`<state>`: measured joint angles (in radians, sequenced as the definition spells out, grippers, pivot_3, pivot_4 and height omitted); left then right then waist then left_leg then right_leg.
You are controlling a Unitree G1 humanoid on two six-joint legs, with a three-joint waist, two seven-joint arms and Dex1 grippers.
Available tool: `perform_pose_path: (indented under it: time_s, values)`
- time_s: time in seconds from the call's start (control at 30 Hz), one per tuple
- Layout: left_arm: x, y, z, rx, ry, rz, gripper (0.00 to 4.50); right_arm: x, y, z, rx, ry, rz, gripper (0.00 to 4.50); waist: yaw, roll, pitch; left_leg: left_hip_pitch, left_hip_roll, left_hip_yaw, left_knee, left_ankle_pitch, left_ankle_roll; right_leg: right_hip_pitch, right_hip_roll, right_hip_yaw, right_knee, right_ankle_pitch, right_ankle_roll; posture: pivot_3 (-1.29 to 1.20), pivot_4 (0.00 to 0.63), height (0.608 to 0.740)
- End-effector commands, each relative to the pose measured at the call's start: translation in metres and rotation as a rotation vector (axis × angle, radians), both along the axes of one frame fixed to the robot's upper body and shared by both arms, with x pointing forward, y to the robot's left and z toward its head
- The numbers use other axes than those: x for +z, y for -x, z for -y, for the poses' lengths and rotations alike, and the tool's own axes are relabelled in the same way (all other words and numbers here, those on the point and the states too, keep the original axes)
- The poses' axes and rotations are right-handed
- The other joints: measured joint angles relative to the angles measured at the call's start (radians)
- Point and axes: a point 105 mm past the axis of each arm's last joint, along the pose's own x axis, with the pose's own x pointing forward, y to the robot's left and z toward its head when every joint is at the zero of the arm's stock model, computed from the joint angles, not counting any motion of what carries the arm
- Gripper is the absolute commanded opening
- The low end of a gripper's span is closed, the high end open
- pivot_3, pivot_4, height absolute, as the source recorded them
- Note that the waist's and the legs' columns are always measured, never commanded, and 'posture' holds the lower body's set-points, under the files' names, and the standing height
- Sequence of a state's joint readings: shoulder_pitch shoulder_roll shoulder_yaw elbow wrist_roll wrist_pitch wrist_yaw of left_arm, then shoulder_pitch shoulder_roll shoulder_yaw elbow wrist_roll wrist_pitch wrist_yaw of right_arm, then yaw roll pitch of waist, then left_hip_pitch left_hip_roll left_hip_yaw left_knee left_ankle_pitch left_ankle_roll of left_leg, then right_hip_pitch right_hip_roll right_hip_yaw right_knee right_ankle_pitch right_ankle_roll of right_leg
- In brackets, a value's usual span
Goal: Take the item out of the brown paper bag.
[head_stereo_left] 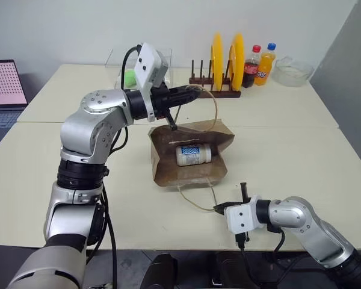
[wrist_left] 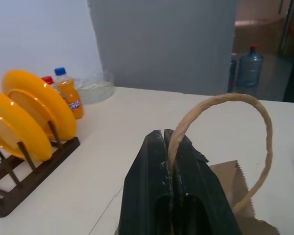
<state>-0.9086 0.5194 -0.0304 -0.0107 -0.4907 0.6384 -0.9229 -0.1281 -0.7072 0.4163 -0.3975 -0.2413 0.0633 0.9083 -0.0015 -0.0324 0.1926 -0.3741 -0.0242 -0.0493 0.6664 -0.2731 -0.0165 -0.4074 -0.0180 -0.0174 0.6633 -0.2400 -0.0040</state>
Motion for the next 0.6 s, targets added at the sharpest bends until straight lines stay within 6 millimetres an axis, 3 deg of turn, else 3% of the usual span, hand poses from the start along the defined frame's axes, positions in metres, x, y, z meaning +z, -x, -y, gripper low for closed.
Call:
perform_pose_path:
  time_s: [0.03,0.07,0.13,0.27,0.37,0.43,0.53,0.6]
  values:
    - [0.009,0.016,0.002,-0.077,0.004,0.035,0.00,0.014,0.014,-0.009,0.036,-0.086,-0.090,0.65,0.000,0.000,0.000,0.000,0.000,0.000,0.000,0.000,0.000,0.000,0.000,0.000,0.000,0.000,0.000,0.00,0.150,0.740]
    - [0.007,0.018,0.002,-0.092,0.001,0.028,0.00,0.018,0.017,-0.010,0.042,-0.104,-0.112,0.88,0.000,0.000,0.000,0.000,0.000,0.000,0.000,0.000,0.000,0.000,0.000,0.000,0.000,0.000,0.000,0.00,0.150,0.740]
    - [0.003,0.023,0.004,-0.121,-0.010,0.020,0.00,0.027,0.024,-0.010,0.036,-0.144,-0.174,1.76,0.000,0.000,0.000,0.000,0.000,0.000,0.000,0.000,0.000,0.000,0.000,0.000,0.000,0.000,0.000,0.00,0.150,0.740]
    - [-0.003,0.028,0.004,-0.144,-0.024,0.016,0.00,0.059,0.034,0.003,-0.002,-0.214,-0.298,3.11,0.001,0.000,0.000,-0.001,0.000,0.000,0.000,0.000,0.001,0.000,0.000,0.000,0.000,0.000,0.000,0.00,0.150,0.740]
    - [-0.002,0.027,0.003,-0.142,-0.021,0.027,0.00,0.078,0.047,0.013,-0.008,-0.240,-0.388,3.11,0.002,0.000,0.000,-0.001,0.000,0.000,0.000,-0.002,0.004,0.000,0.000,0.000,0.000,0.000,0.000,0.00,0.150,0.740]
    - [-0.001,0.027,0.002,-0.141,-0.018,0.033,0.00,0.098,0.045,0.014,-0.022,-0.313,-0.387,3.11,0.002,0.000,0.000,-0.001,0.000,-0.001,0.000,-0.002,0.004,0.000,0.000,-0.001,0.000,0.000,0.000,0.00,0.150,0.740]
    - [0.000,0.025,0.001,-0.133,-0.012,0.037,0.00,0.125,0.029,0.004,-0.042,-0.423,-0.312,3.11,-0.004,0.000,0.001,0.000,0.000,0.000,-0.001,-0.002,0.004,0.000,0.000,-0.001,0.000,0.000,0.000,0.00,0.150,0.740]
    - [0.001,0.023,0.002,-0.132,-0.007,0.038,0.00,0.133,0.005,-0.013,-0.077,-0.458,-0.210,3.11,-0.006,0.000,0.001,0.000,0.000,0.000,-0.001,-0.002,0.004,-0.001,0.000,0.000,0.000,0.000,0.000,0.00,0.150,0.740]
